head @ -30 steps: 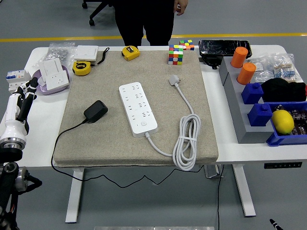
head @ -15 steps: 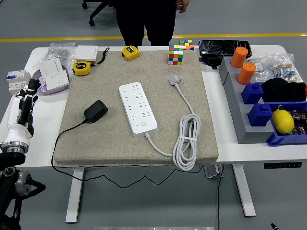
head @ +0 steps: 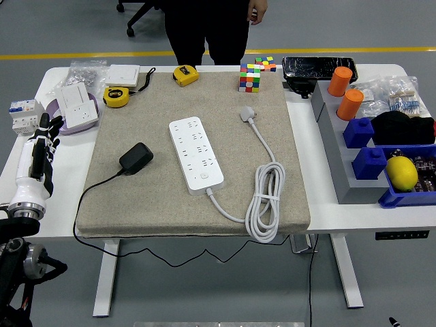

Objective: Pick up the plug,place it near the board,insert it into the board,press the button

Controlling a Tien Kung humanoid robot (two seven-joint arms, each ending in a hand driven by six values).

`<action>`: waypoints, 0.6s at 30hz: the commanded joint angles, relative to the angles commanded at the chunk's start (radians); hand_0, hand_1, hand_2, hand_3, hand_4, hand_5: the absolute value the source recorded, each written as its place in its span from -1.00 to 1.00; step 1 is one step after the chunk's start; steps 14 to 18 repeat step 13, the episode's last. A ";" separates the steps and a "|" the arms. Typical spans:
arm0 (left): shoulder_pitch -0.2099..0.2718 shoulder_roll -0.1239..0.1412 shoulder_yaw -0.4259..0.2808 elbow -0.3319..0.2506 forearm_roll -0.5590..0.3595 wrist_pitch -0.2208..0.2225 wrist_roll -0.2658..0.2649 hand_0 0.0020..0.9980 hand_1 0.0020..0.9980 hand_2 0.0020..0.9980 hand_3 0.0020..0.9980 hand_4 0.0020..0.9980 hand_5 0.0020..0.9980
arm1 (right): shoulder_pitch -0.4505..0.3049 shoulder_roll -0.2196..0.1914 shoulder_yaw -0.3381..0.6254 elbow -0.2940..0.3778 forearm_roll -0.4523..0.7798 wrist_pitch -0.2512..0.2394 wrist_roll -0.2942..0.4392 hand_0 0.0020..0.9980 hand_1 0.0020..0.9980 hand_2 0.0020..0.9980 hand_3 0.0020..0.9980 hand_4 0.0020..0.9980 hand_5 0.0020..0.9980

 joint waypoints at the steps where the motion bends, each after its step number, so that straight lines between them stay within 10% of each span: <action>1: -0.004 0.000 0.006 0.000 0.000 0.000 -0.001 0.92 0.92 0.76 0.63 1.00 1.00 | 0.000 0.001 0.000 0.000 0.001 0.000 0.000 0.64 0.48 0.48 0.54 1.00 1.00; 18: -0.011 0.000 0.032 0.001 -0.007 -0.003 -0.019 0.87 0.83 0.73 0.65 1.00 1.00 | 0.004 0.003 -0.006 0.000 0.012 -0.002 0.003 0.64 0.48 0.48 0.54 1.00 1.00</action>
